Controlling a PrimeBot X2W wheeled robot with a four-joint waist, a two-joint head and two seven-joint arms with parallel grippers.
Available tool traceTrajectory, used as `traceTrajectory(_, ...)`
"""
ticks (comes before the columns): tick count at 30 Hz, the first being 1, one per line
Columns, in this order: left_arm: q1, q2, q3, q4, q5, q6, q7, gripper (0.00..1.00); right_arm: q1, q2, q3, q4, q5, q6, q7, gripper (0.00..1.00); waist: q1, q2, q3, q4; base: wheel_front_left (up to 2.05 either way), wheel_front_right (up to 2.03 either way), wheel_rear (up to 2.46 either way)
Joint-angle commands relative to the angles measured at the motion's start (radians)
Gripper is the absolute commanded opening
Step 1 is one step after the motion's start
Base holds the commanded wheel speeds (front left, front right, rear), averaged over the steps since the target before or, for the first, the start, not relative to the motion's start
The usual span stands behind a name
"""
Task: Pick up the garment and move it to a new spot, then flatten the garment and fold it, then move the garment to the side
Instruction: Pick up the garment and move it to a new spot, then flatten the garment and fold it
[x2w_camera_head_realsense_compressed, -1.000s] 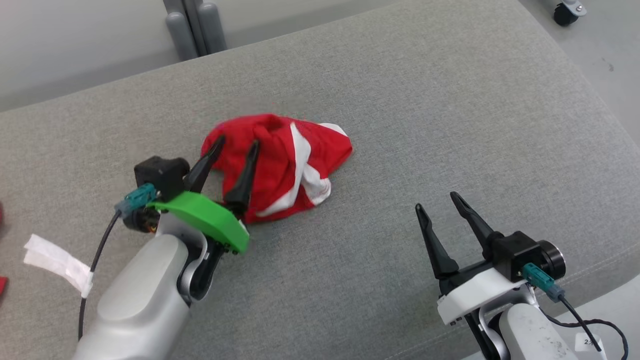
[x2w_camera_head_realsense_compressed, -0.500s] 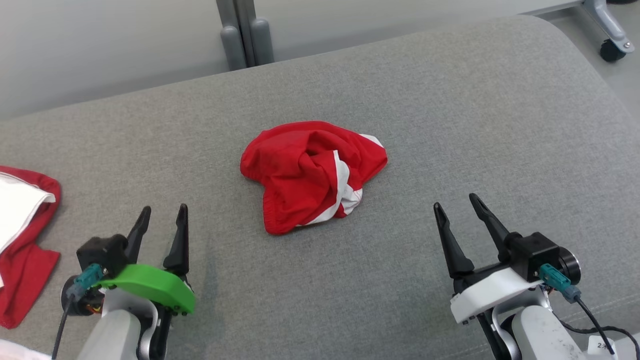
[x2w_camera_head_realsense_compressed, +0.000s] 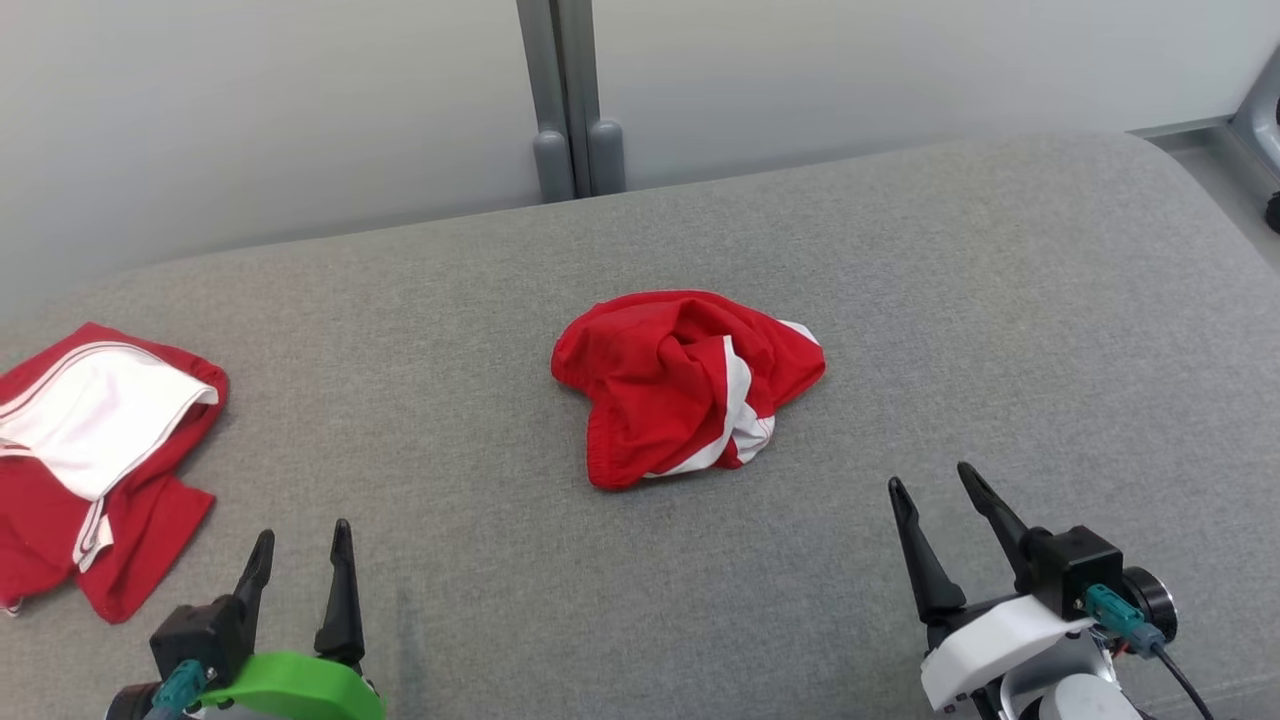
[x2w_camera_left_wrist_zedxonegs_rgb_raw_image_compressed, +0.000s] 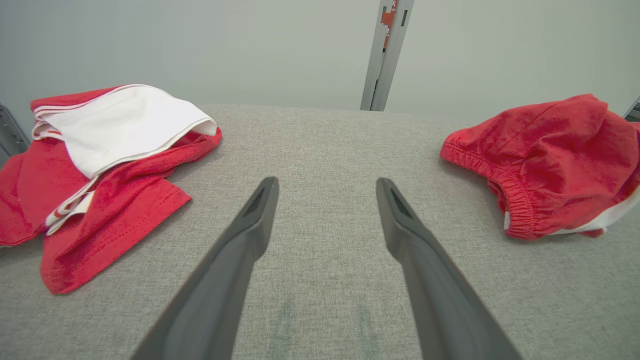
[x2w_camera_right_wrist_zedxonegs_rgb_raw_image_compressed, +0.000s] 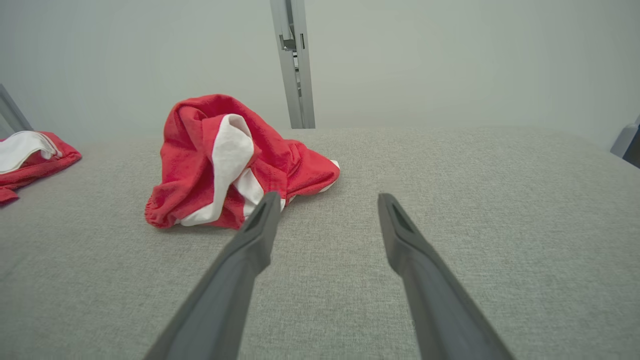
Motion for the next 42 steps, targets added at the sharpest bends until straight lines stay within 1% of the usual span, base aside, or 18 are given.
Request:
traceTrajectory(1,0.032,-0.013,0.011,-0.007,0.013,-0.003,-0.001,1.00,0.022,-0.004,-0.004,0.008,-0.002,-0.002,0.000,1.00,0.0000,-0.0001,-0.023,0.023,0.00,0.00,0.00)
traceTrajectory(5,0.075,-0.035,0.054,-0.029,0.040,-0.003,-0.001,1.00,0.042,-0.003,-0.009,0.020,0.005,-0.002,0.000,1.00,0.0000,-0.0001,-0.034,0.031,0.00,0.00,0.00)
traceTrajectory(13,0.106,-0.063,0.062,-0.049,0.053,-0.003,-0.001,1.00,0.052,-0.003,-0.008,0.023,-0.002,-0.002,0.000,1.00,0.0000,-0.0001,-0.031,0.049,0.00,0.00,0.00)
traceTrajectory(18,0.079,-0.065,0.060,-0.059,0.035,-0.003,-0.001,1.00,-0.009,-0.004,0.040,0.049,-0.047,-0.002,0.000,1.00,0.0000,-0.0001,0.003,0.051,0.00,0.00,0.00)
traceTrajectory(20,0.062,-0.066,0.050,-0.067,0.028,-0.003,-0.001,1.00,-0.054,-0.004,0.054,0.073,-0.071,-0.002,0.000,1.00,0.0000,-0.0001,0.035,0.055,0.00,0.00,0.00)
traceTrajectory(22,0.038,-0.061,0.041,-0.077,0.019,-0.003,-0.001,1.00,-0.107,-0.004,0.059,0.108,-0.098,-0.002,0.000,1.00,0.0000,-0.0001,0.076,0.065,0.00,0.00,0.00)
traceTrajectory(26,-0.015,-0.047,0.008,-0.092,-0.011,-0.003,-0.001,1.00,-0.224,-0.004,0.044,0.229,-0.159,-0.002,0.000,1.00,0.0000,-0.0001,0.163,0.098,0.00,0.00,0.00)
traceTrajectory(31,-0.072,-0.024,-0.034,-0.099,-0.042,-0.003,-0.001,1.00,-0.321,-0.004,0.036,0.313,-0.174,-0.002,0.000,1.00,0.0000,-0.0001,0.236,0.137,0.00,0.00,0.00)
traceTrajectory(35,-0.110,-0.014,-0.048,-0.100,-0.063,-0.003,-0.001,1.00,-0.359,-0.004,0.067,0.327,-0.149,-0.002,0.000,1.00,0.0000,-0.0001,0.273,0.164,0.00,0.00,0.00)
traceTrajectory(41,-0.126,-0.007,-0.055,-0.110,-0.072,-0.003,-0.001,1.00,-0.367,-0.004,0.086,0.331,-0.129,-0.002,0.000,1.00,0.0000,-0.0001,0.289,0.175,0.00,0.00,0.00)
traceTrajectory(42,-0.127,-0.007,-0.055,-0.110,-0.073,-0.003,-0.001,1.00,-0.368,-0.004,0.087,0.331,-0.125,-0.002,0.000,0.97,0.0000,-0.0001,0.290,0.176,0.00,0.00,0.00)
